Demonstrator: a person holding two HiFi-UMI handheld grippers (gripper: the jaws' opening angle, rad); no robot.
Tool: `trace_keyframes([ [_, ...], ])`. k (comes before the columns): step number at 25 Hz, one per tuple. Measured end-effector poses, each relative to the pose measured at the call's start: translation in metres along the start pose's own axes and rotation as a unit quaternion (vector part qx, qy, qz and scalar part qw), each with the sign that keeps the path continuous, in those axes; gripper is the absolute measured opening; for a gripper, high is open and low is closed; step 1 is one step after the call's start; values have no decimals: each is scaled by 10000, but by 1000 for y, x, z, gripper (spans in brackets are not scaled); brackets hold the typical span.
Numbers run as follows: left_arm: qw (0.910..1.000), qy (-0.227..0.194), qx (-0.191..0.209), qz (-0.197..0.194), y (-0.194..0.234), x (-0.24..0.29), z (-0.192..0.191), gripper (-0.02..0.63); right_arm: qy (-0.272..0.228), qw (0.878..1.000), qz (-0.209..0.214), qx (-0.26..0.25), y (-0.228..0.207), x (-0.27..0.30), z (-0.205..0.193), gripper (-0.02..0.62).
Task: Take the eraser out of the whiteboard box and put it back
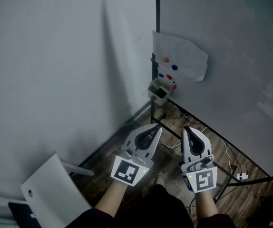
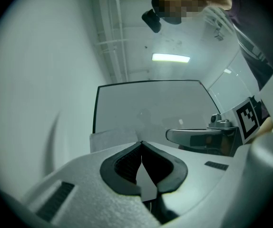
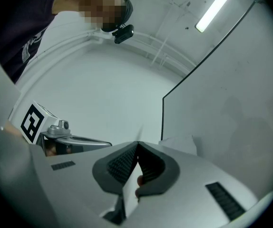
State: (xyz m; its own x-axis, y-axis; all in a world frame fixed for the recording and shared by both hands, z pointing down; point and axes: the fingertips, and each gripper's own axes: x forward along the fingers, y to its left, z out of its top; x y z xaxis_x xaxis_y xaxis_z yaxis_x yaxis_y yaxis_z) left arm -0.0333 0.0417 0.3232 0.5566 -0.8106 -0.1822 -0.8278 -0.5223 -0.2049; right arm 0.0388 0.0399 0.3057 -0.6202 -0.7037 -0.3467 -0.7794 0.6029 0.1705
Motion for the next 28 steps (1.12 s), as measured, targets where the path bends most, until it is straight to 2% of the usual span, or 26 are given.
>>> trace_keyframes([
  [11, 9997, 123, -114, 155, 22, 40, -24, 6, 16, 9999, 111, 126, -29, 31, -29, 3],
  [28, 9987, 407, -61, 294, 34, 91, -54, 5, 173, 9985, 371, 361, -66, 59, -73, 3],
])
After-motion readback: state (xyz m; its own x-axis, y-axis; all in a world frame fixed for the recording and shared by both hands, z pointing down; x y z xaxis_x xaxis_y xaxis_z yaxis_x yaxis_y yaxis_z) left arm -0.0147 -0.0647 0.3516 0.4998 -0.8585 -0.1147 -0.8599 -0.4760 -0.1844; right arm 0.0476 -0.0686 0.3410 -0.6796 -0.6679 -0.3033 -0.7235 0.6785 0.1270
